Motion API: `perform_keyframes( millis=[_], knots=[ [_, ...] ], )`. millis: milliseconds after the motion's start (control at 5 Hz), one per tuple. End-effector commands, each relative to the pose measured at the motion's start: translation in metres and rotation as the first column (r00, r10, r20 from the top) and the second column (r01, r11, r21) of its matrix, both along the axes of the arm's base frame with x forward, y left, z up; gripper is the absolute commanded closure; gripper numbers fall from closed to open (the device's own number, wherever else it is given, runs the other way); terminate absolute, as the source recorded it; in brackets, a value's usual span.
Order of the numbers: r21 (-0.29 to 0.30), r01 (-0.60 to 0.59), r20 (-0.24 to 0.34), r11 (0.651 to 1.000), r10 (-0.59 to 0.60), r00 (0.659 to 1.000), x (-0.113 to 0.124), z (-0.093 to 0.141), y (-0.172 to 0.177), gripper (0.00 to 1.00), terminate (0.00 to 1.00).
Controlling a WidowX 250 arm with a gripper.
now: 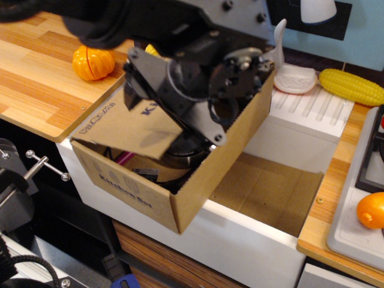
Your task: Open brown1fbox flap
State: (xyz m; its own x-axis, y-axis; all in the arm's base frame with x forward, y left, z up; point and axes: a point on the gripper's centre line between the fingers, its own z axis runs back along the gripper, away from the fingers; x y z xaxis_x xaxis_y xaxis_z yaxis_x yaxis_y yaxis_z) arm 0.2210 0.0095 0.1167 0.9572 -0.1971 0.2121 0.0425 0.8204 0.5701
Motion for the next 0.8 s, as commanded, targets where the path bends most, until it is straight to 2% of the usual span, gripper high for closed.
perform_keyframes(
  millis=[0, 200, 400, 600],
  knots=[
    [0.158, 0.068, 0.045, 0.985, -0.076, 0.996, 0.010, 0.050, 0.022, 0.00, 0.00],
    [0.224, 0.101, 0.063, 0.969, -0.118, 0.991, 0.009, 0.066, 0.041, 0.00, 0.00],
    [0.239, 0.142, 0.040, 0.961, -0.155, 0.987, 0.010, 0.080, 0.060, 0.00, 0.00],
    [0.191, 0.184, 0.003, 0.964, -0.188, 0.982, 0.013, 0.088, 0.087, 0.00, 0.00]
  ],
)
